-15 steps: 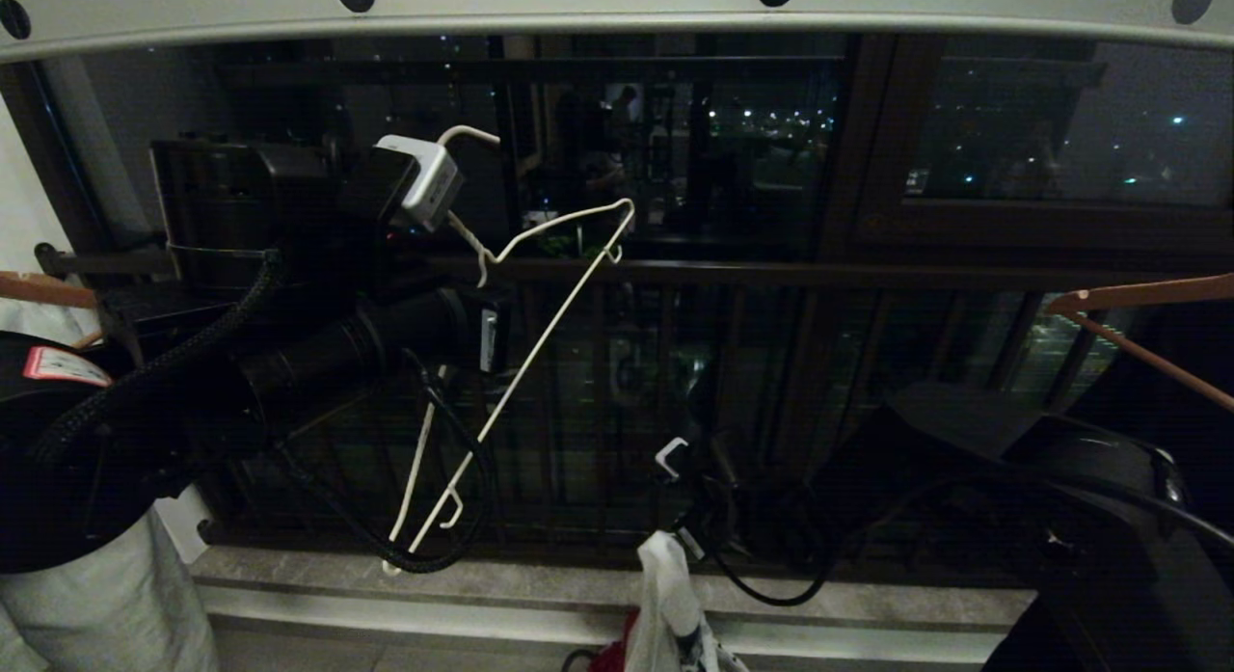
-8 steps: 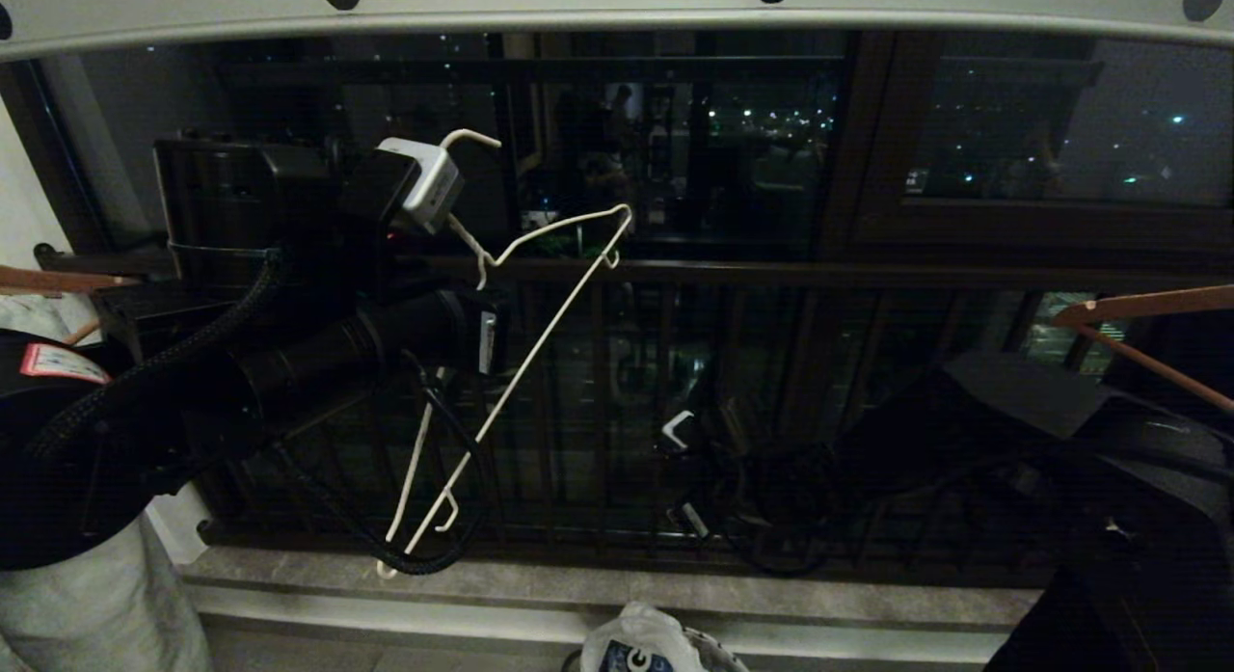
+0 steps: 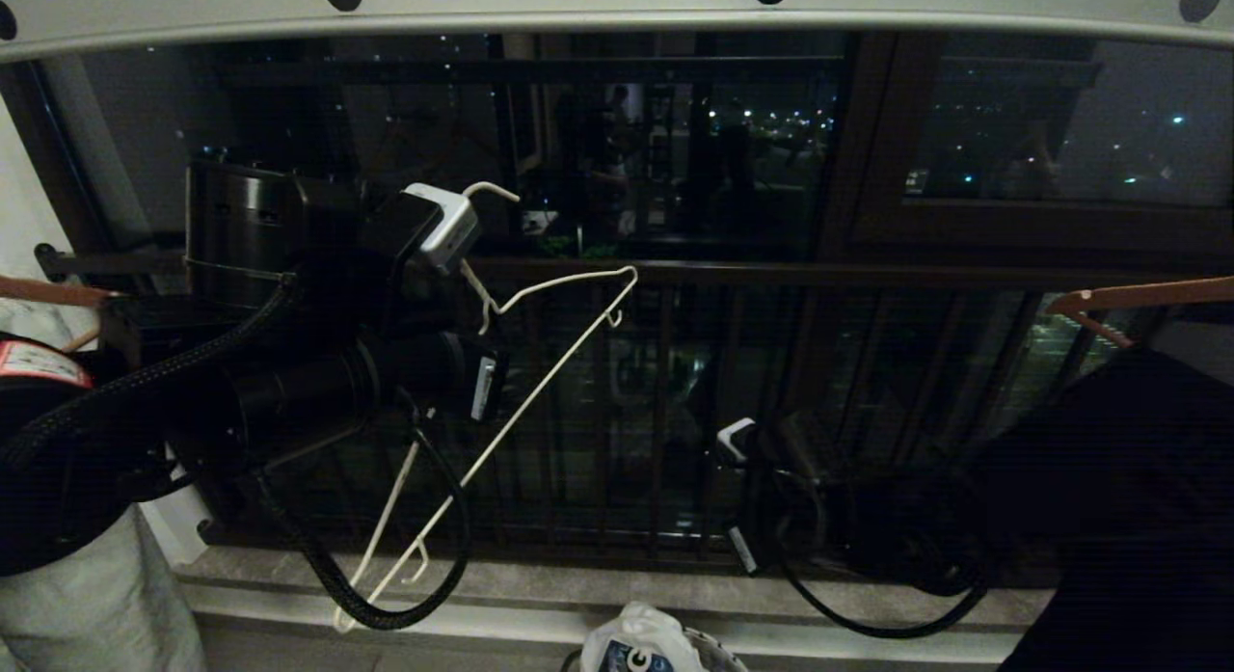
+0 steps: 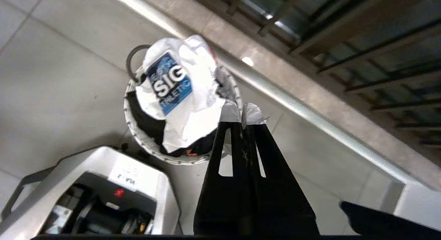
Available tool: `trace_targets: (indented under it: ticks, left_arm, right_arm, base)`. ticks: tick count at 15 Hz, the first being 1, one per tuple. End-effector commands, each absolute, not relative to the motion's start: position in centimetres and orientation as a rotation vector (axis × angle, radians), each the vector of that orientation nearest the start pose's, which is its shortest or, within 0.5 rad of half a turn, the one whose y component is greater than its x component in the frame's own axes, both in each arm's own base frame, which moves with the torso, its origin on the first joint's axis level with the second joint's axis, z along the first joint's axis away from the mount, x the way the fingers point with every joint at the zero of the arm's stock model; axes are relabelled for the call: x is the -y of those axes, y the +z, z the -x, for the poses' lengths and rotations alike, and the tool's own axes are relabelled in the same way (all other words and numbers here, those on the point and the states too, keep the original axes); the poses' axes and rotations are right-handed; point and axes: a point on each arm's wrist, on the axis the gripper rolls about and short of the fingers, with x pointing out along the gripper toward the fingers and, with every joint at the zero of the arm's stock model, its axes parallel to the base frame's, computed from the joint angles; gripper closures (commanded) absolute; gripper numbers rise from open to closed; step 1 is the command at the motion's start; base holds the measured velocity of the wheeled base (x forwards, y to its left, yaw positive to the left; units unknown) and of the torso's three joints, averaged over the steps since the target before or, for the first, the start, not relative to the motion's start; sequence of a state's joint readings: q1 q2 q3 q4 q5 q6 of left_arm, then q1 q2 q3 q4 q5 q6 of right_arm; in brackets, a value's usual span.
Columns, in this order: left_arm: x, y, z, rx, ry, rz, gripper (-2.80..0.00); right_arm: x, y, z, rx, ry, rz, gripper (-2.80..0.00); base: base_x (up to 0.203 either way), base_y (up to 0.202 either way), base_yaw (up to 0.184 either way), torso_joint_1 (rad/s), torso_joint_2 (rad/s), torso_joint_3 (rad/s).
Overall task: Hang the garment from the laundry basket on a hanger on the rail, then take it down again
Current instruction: Hang the clothes rack on the clothesline
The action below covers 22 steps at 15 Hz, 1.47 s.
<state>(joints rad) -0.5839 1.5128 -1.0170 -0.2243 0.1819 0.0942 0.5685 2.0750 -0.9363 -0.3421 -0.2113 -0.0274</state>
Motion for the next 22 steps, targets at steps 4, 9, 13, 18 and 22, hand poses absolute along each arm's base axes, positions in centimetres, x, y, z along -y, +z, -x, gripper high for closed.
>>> trace_targets:
  ticks: [4,9,13,18,22]
  left_arm:
    - [13.2,28.5,-18.1,-0.208,-0.531,-0.180,0.00]
    - [11.4,30.8,-13.0,-0.125,-0.626,-0.134,0.00]
    - [15.1,30.5,-13.0,-0.165,-0.771,-0.135,0.00]
    - [18.8,32.0,-15.6,-0.146,-0.778,-0.130,0.00]
    - [21.2,33.8,-17.6,-0.099,-0.775,-0.107,0.00]
  right_arm:
    - [-18.1,9.9,-29.0,-0.651,0.350,0.298,0.00]
    - [-18.0,10.1,-29.2,-0.642,0.346,0.291,0.00]
    - [-18.1,10.4,-29.4,-0.629,0.346,0.285,0.00]
    - [-18.4,9.6,-29.9,-0.644,0.344,0.294,0.00]
    - [-18.6,9.2,-30.1,-0.653,0.346,0.298,0.00]
  base:
    - [0.000,0.000,0.000,0.000,0.00,0.000]
    - [0.000,0.000,0.000,0.000,0.00,0.000]
    - [0.000,0.000,0.000,0.000,0.00,0.000]
    - [0.000,0.000,0.000,0.000,0.00,0.000]
    - [0.000,0.000,0.000,0.000,0.00,0.000]
